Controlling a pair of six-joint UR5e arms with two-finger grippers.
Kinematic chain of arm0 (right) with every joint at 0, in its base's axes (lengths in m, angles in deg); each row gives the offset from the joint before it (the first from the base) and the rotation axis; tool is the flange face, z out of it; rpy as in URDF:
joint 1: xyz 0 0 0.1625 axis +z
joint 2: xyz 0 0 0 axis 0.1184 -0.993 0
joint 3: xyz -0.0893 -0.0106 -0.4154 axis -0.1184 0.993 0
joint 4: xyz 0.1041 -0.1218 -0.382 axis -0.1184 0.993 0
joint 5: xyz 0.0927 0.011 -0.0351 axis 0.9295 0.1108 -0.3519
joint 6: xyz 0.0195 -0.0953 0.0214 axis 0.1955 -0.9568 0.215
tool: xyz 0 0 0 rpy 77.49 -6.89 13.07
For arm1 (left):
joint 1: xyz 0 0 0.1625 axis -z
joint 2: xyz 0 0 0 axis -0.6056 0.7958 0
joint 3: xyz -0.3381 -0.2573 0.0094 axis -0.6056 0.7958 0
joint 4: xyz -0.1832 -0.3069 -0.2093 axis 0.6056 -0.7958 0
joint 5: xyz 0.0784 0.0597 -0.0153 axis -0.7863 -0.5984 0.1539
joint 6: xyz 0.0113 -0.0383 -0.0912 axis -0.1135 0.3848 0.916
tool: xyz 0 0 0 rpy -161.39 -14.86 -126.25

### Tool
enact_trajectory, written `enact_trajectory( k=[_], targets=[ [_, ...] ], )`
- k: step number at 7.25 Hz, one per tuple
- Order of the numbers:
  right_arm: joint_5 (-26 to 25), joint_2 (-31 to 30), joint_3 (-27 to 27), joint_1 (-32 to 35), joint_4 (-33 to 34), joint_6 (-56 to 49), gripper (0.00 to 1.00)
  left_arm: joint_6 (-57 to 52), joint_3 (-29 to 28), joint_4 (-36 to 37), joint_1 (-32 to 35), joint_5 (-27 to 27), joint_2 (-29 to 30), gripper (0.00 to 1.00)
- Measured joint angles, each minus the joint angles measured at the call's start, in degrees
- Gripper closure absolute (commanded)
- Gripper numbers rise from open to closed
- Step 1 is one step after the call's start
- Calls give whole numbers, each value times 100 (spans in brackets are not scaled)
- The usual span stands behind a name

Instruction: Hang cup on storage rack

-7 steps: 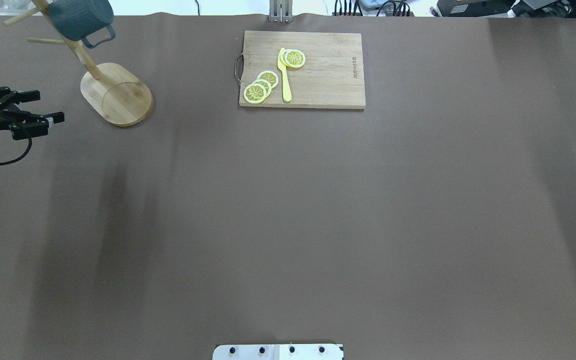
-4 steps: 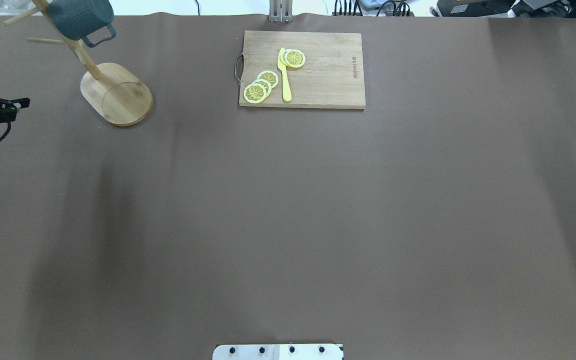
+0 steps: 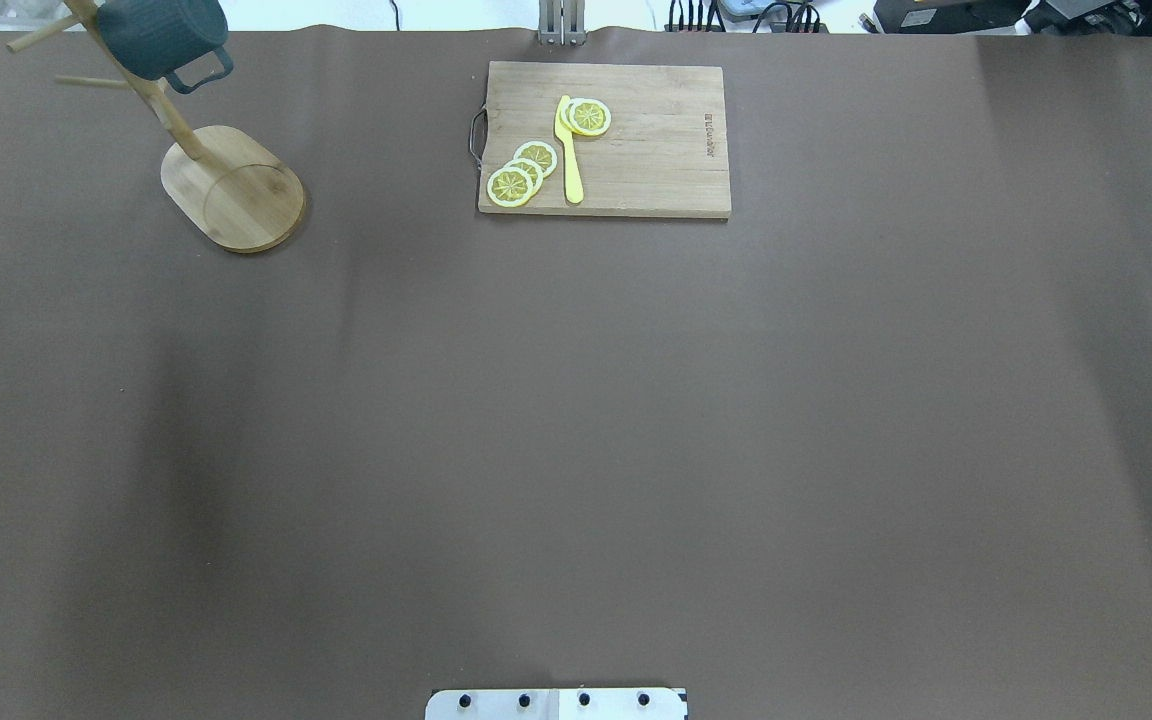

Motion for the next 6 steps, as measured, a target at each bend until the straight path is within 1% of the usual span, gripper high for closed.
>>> enact_trajectory(
  k=[1, 3, 5, 6],
  targets=[
    [-2, -11, 1, 2, 0, 0, 0, -23, 270, 793, 114, 11, -50, 1],
    [-5, -35, 4, 3, 0, -2, 0, -44, 586, 2490, 313, 150, 27, 1],
    [-7, -40, 35, 3, 0, -8, 0, -49, 682, 4286, 664, 961, 343, 1],
    [-7, -41, 49, 4, 0, -8, 0, -50, 643, 4854, 836, 1408, 406, 1]
  ],
)
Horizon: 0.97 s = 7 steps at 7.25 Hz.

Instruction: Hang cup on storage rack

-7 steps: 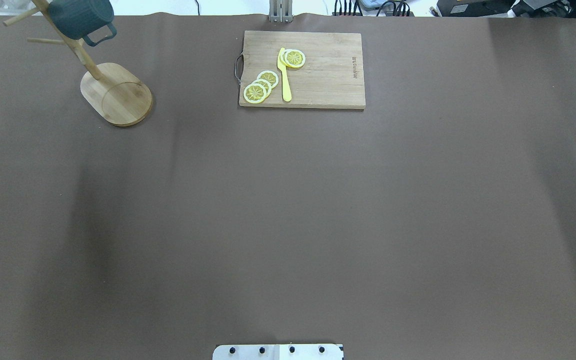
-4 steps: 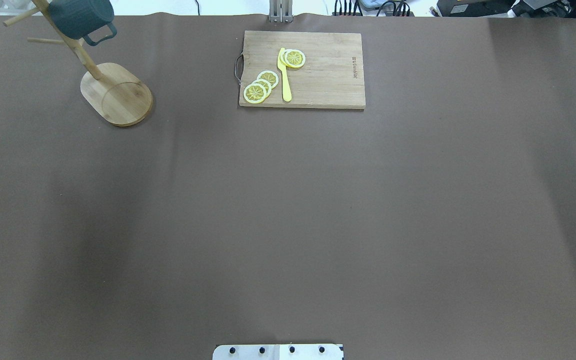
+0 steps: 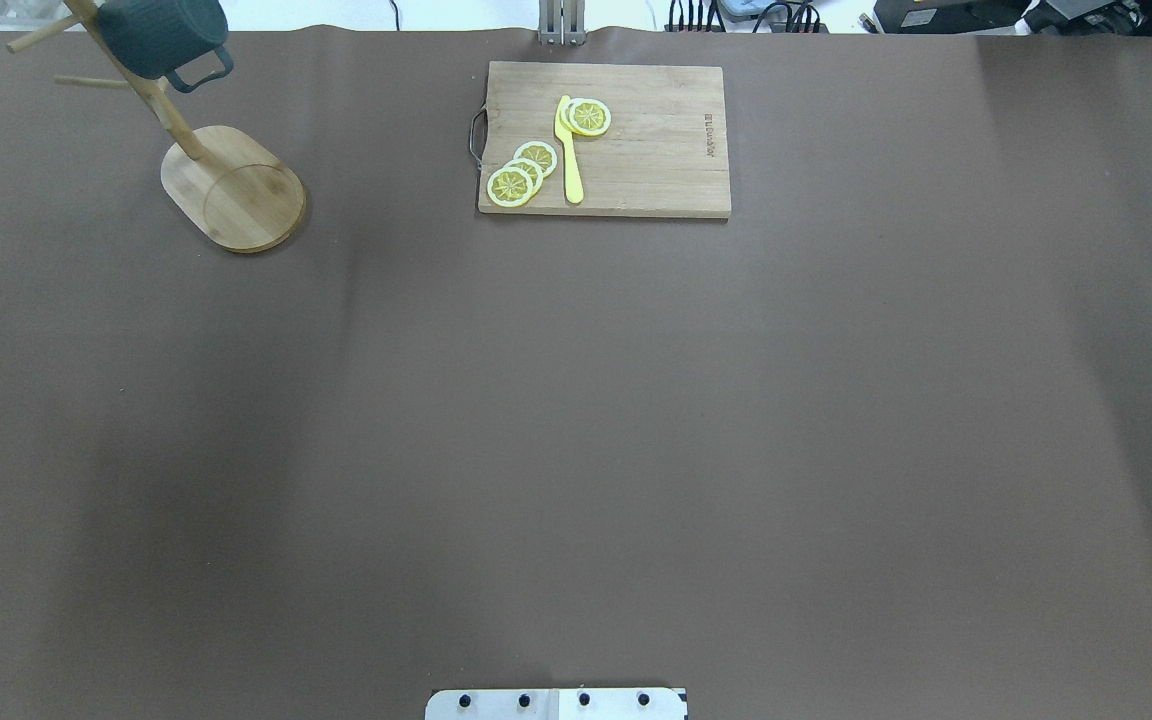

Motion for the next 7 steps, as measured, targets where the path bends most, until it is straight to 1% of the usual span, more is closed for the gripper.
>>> enact_trajectory(
  k=[1, 2, 3, 5, 6, 7],
  targets=[
    [0, 0, 20, -1, 0, 0, 0, 2, -126, 251, 203, 573, -46, 1],
    [0, 0, 42, -2, 0, 0, 0, 3, -280, 288, 420, 1213, -193, 1],
    [0, 0, 52, -2, 0, 1, 0, 2, -351, 119, 607, 1540, -434, 1],
    [0, 0, 57, -2, 0, 6, 0, 42, -442, -291, 849, 1645, -909, 1],
    [0, -1, 57, 0, 0, 4, 0, 57, -501, -343, 937, 1644, -1032, 1],
    [0, 0, 57, 1, 0, 6, 0, 50, -495, -358, 1004, 1512, -1122, 1]
  ],
)
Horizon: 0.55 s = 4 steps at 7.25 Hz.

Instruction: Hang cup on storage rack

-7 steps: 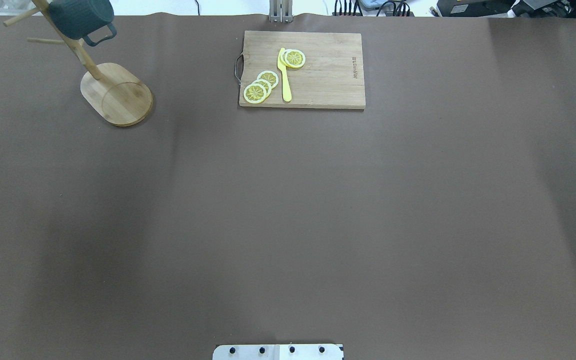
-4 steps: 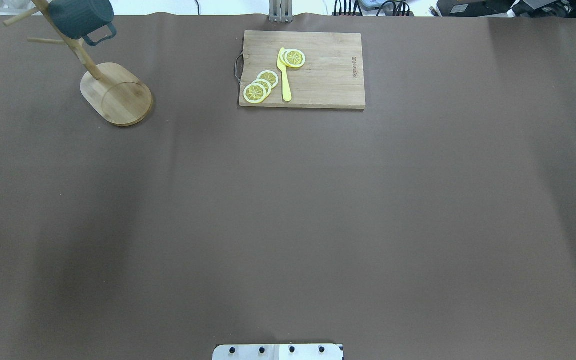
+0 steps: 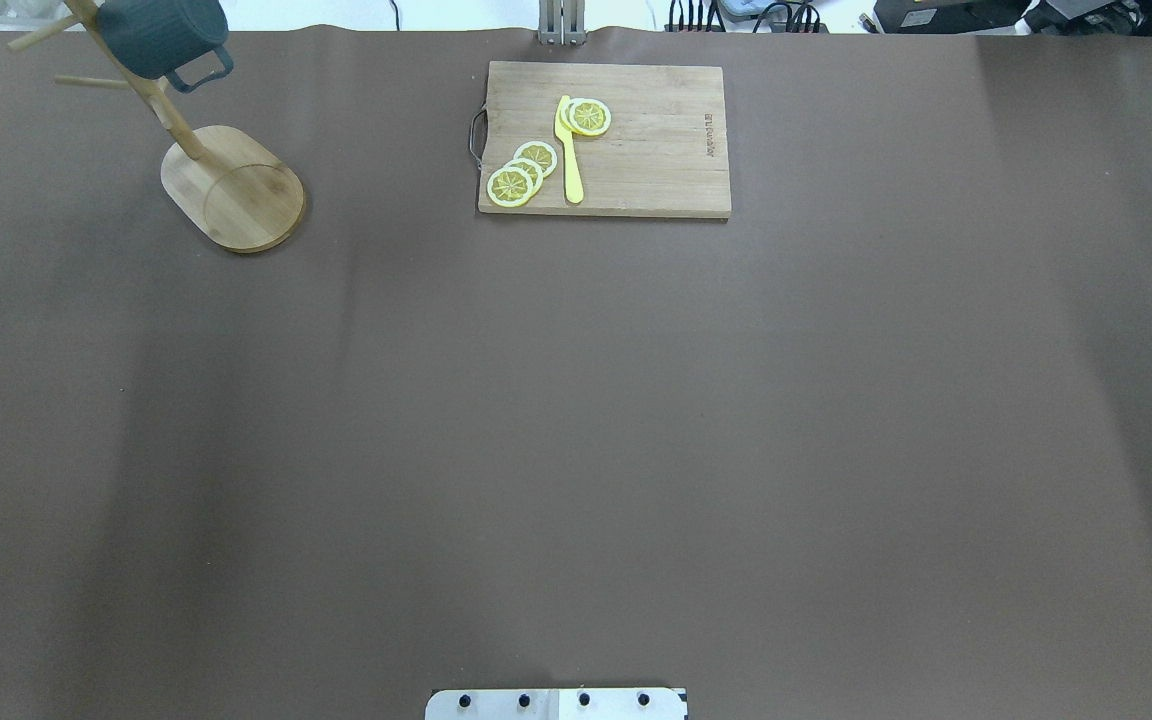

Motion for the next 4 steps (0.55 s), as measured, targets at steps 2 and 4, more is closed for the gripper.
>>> enact_trajectory(
  k=[2, 4],
  targets=[
    [0, 0, -6, 0, 0, 2, 0, -26, 127, 28, 38, -816, -35, 1],
    [2, 6, -10, 0, 0, 2, 0, -21, 288, 42, 23, -1119, -35, 1]
  ],
)
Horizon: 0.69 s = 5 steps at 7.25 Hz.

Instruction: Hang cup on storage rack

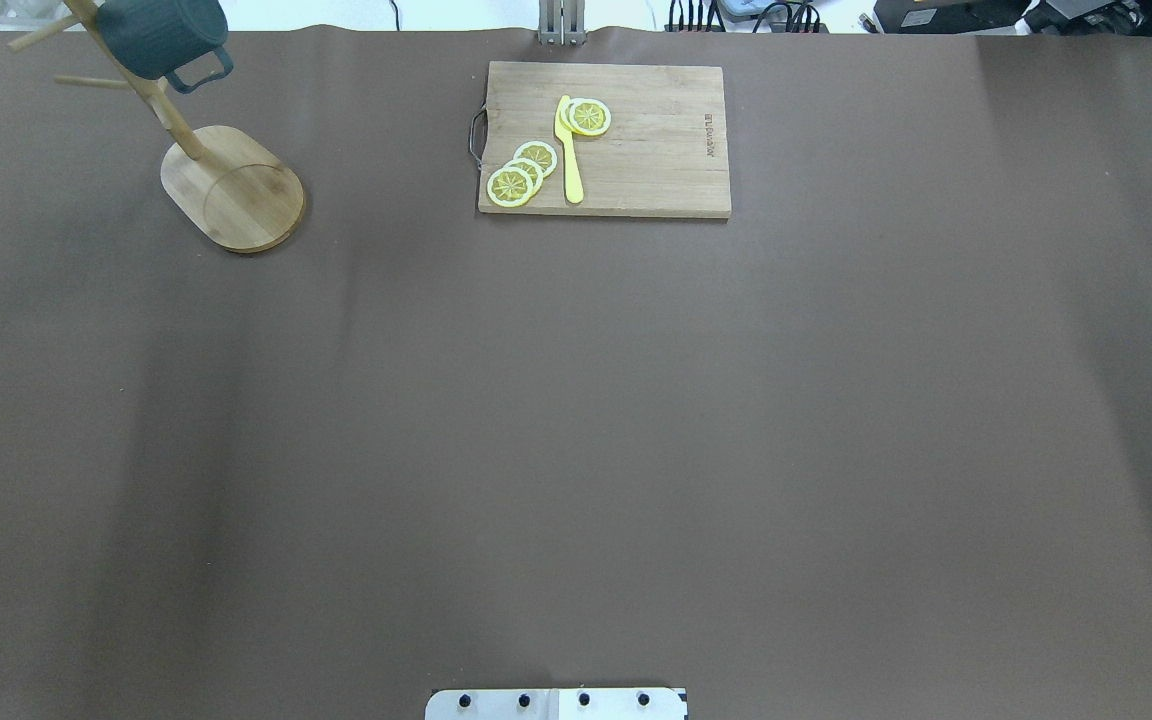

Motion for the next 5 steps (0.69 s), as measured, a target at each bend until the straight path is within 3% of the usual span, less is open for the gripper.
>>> enact_trajectory(
  k=[5],
  targets=[
    [111, 3, -7, -8, 0, -8, 0, -25, 219, -66, -76, -14, 58, 1]
  ],
)
